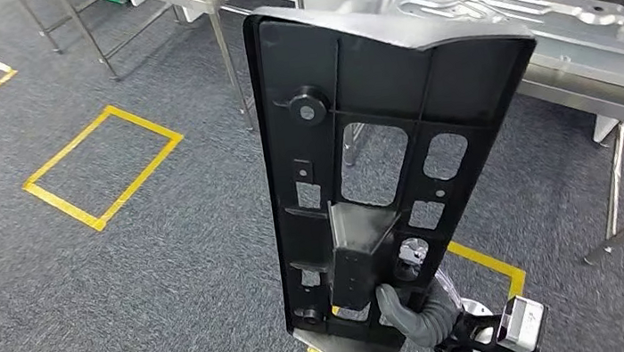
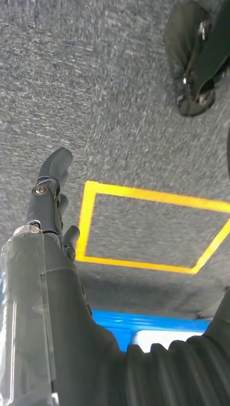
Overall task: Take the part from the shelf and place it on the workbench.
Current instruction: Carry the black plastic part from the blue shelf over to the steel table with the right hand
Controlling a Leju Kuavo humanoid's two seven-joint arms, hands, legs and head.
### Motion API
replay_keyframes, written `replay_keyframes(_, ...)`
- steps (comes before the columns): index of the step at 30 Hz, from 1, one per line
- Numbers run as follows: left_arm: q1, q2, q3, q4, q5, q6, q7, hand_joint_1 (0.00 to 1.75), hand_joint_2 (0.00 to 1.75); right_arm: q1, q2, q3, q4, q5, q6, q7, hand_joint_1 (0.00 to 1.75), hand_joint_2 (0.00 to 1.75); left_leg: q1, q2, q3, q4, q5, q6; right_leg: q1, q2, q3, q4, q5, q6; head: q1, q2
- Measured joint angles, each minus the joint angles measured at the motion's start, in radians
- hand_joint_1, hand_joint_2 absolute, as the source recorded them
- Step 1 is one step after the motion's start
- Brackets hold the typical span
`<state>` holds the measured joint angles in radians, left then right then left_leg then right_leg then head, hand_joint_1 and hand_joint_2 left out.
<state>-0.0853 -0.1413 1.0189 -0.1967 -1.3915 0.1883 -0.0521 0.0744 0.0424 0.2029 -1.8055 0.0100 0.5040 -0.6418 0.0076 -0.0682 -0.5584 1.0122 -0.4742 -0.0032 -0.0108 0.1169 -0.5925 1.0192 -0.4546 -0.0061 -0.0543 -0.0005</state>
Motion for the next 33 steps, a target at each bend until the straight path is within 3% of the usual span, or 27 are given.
replay_keyframes(2,-0.003,-0.003,0.0,0.0,0.0,-0.002,0.005,0.0,1.75,0.001,0.001,-0.002,0.0,-0.003,0.005,0.003,1.75,1.75,0.001,0.021,0.005,-0.01,0.006,0.009,-0.001,0.007,-0.003,-0.001,0.001,0.014,0.0,0.0)
replay_keyframes(4,-0.003,-0.007,0.0,0.0,0.001,-0.003,0.008,0.0,1.75,-0.002,0.002,-0.005,0.0,-0.006,0.008,0.004,1.75,1.75,0.006,0.044,0.011,-0.023,0.013,0.021,0.004,-0.036,-0.024,0.04,-0.027,0.021,0.0,0.0)
replay_keyframes(6,-0.001,-0.008,0.0,0.0,0.001,-0.004,0.008,0.0,1.75,-0.006,0.002,-0.006,0.001,-0.007,0.01,0.004,1.75,1.75,0.004,0.07,0.011,-0.027,0.015,0.029,0.004,-0.09,-0.081,0.156,-0.09,0.026,0.0,0.0)
replay_keyframes(7,0.0,-0.008,0.0,0.0,0.001,-0.005,0.008,0.0,1.75,-0.007,0.002,-0.007,0.003,-0.007,0.01,0.005,1.75,1.75,0.002,0.083,0.011,-0.026,0.014,0.03,0.001,-0.101,-0.112,0.219,-0.115,0.029,0.0,0.0)
replay_keyframes(8,0.001,-0.009,0.0,0.0,0.001,-0.005,0.008,0.0,1.75,-0.007,0.002,-0.007,0.005,-0.007,0.011,0.005,1.75,1.75,0.002,0.096,0.011,-0.025,0.012,0.03,-0.001,-0.107,-0.132,0.26,-0.125,0.032,0.0,0.0)
replay_keyframes(9,0.001,-0.009,0.0,0.0,0.001,-0.006,0.007,0.0,1.75,-0.007,0.003,-0.008,0.007,-0.007,0.012,0.006,1.75,1.75,0.001,0.109,0.011,-0.024,0.011,0.029,-0.003,-0.111,-0.133,0.264,-0.116,0.034,0.0,0.0)
replay_keyframes(10,0.0,-0.01,0.0,0.0,0.001,-0.006,0.006,0.0,1.75,-0.008,0.003,-0.01,0.009,-0.007,0.013,0.006,1.75,1.75,0.001,0.12,0.012,-0.023,0.008,0.027,-0.004,-0.117,-0.114,0.228,-0.09,0.035,0.0,0.0)
replay_keyframes(12,0.0,-0.013,0.0,0.0,0.001,-0.006,0.002,0.0,1.75,-0.01,0.004,-0.012,0.011,-0.007,0.015,0.006,1.75,1.75,0.0,0.141,0.016,-0.019,0.003,0.02,-0.002,-0.153,-0.037,0.09,-0.031,0.031,0.0,0.0)
replay_keyframes(14,-0.002,-0.014,0.0,0.0,0.001,-0.005,-0.001,0.0,1.75,-0.015,0.005,-0.014,0.011,-0.007,0.018,0.006,1.75,1.75,-0.005,0.158,0.019,-0.015,-0.004,0.01,0.005,-0.178,0.009,0.001,-0.006,0.021,0.0,0.0)
replay_keyframes(17,-0.005,-0.015,0.0,0.0,0.004,0.001,-0.002,0.0,1.75,-0.018,0.006,-0.017,0.011,-0.008,0.027,0.006,1.75,1.75,-0.005,0.177,0.026,-0.014,-0.011,-0.006,0.006,-0.154,0.01,-0.01,-0.004,0.008,0.0,0.0)
replay_keyframes(19,-0.007,-0.015,0.0,0.0,0.008,0.004,-0.003,0.0,1.75,-0.02,0.007,-0.018,0.011,-0.009,0.029,0.006,1.75,1.75,-0.001,0.147,0.016,0.022,-0.04,-0.017,0.0,-0.133,0.013,-0.016,0.001,-0.003,0.0,0.0)
replay_keyframes(21,-0.007,-0.015,0.001,0.0,0.01,0.004,-0.005,0.0,1.75,-0.023,0.01,-0.019,0.012,-0.009,0.03,0.005,1.75,1.75,0.003,0.097,-0.033,0.135,-0.104,-0.025,-0.003,-0.114,0.013,-0.018,0.004,-0.01,0.0,0.0)
replay_keyframes(22,-0.006,-0.015,0.001,0.0,0.01,0.004,-0.005,0.0,1.75,-0.023,0.012,-0.019,0.012,-0.009,0.031,0.006,1.75,1.75,0.004,0.085,-0.066,0.205,-0.134,-0.027,-0.002,-0.103,0.013,-0.018,0.004,-0.012,0.0,0.0)
replay_keyframes(23,-0.004,-0.015,0.001,0.0,0.011,0.005,-0.005,0.0,1.75,-0.023,0.013,-0.019,0.013,-0.009,0.033,0.006,1.75,1.75,0.004,0.079,-0.091,0.257,-0.15,-0.028,-0.002,-0.09,0.013,-0.017,0.004,-0.012,0.0,0.0)
replay_keyframes(24,-0.003,-0.015,0.001,0.0,0.012,0.006,-0.005,0.0,1.75,-0.023,0.013,-0.019,0.014,-0.009,0.036,0.007,1.75,1.75,0.004,0.077,-0.102,0.275,-0.145,-0.028,-0.001,-0.077,0.013,-0.016,0.004,-0.012,0.0,0.0)
replay_keyframes(25,-0.002,-0.015,0.002,0.0,0.014,0.008,-0.006,0.0,1.75,-0.024,0.013,-0.019,0.015,-0.009,0.04,0.007,1.75,1.75,0.004,0.074,-0.094,0.253,-0.12,-0.026,-0.001,-0.063,0.014,-0.015,0.004,-0.012,0.0,0.0)
replay_keyframes(26,-0.002,-0.015,0.002,0.0,0.016,0.01,-0.007,0.0,1.75,-0.025,0.014,-0.019,0.016,-0.008,0.044,0.008,1.75,1.75,0.005,0.067,-0.068,0.194,-0.081,-0.024,-0.001,-0.05,0.015,-0.014,0.004,-0.011,0.0,0.0)
replay_keyframes(28,-0.003,-0.015,0.002,0.0,0.019,0.013,-0.01,0.0,1.75,-0.03,0.015,-0.019,0.017,-0.009,0.049,0.009,1.75,1.75,0.007,0.029,-0.009,0.056,-0.02,-0.016,-0.002,-0.026,0.014,-0.011,0.004,-0.004,0.0,0.0)
replay_keyframes(30,-0.004,-0.015,0.003,0.0,0.02,0.014,-0.012,0.0,1.75,-0.036,0.016,-0.019,0.019,-0.009,0.051,0.01,1.75,1.75,0.006,0.004,0.015,-0.003,-0.008,-0.007,-0.003,-0.006,0.008,-0.01,0.007,0.008,0.0,0.0)
replay_keyframes(32,-0.007,-0.017,0.003,0.0,0.02,0.015,-0.012,0.0,1.75,-0.038,0.016,-0.019,0.02,-0.008,0.051,0.011,1.75,1.75,0.005,0.02,0.016,-0.008,-0.005,0.006,-0.005,0.01,0.001,-0.012,0.012,0.023,0.0,0.0)
replay_keyframes(33,-0.008,-0.018,0.003,0.0,0.021,0.016,-0.013,0.0,1.75,-0.038,0.016,-0.02,0.021,-0.009,0.051,0.011,1.75,1.75,0.006,0.031,0.017,-0.012,-0.001,0.013,-0.004,0.001,-0.003,-0.007,0.009,0.028,0.0,0.0)
